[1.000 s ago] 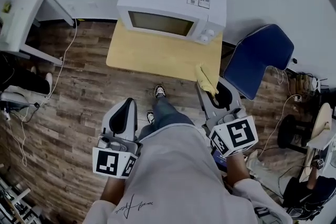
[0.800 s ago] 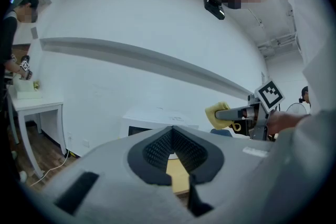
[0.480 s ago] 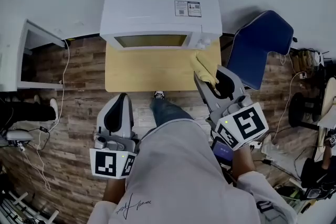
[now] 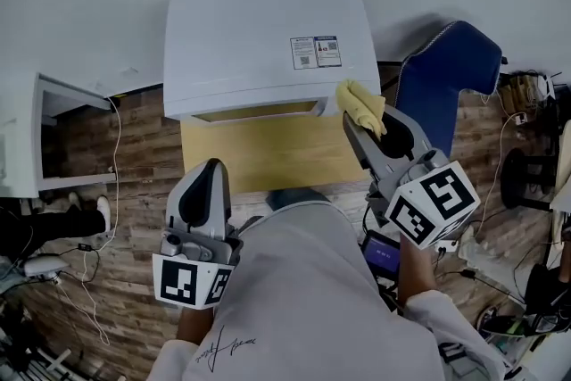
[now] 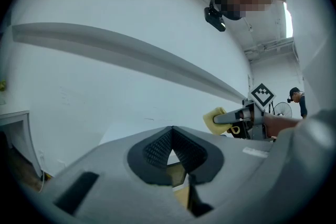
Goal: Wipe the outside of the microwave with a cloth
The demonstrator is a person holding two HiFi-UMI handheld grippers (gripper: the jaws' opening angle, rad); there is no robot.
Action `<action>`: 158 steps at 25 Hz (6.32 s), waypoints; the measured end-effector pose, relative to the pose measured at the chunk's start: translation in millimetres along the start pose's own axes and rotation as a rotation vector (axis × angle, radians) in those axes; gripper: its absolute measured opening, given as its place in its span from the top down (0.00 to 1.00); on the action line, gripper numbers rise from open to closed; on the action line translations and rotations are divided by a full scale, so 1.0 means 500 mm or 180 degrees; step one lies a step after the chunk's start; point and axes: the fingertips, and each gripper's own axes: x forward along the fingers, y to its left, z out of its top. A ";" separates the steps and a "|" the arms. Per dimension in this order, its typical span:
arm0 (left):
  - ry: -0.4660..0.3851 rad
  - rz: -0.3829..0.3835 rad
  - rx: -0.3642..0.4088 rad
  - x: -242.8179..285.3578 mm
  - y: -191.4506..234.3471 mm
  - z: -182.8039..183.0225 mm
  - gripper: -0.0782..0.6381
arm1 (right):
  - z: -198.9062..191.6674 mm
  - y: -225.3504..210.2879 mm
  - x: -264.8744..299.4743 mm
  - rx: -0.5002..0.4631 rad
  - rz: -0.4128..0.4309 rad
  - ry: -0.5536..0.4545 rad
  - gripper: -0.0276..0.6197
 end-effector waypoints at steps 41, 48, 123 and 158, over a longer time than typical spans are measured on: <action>0.0351 -0.0303 -0.0048 0.123 0.126 -0.015 0.90 | 0.124 -0.482 0.372 -0.0039 -0.1389 0.1038 0.78; 0.0398 -0.0316 -0.0090 0.131 0.150 -0.023 0.90 | 0.090 -0.527 0.400 -0.0081 -0.1523 0.1401 0.78; 0.0503 -0.0326 -0.0104 0.127 0.163 -0.053 0.90 | 0.076 -0.278 0.605 -0.0699 -0.1444 0.1660 0.78; 0.0471 -0.0179 -0.0131 0.123 0.208 -0.041 0.90 | 0.076 -0.039 0.780 -0.0963 -0.0930 0.1565 0.77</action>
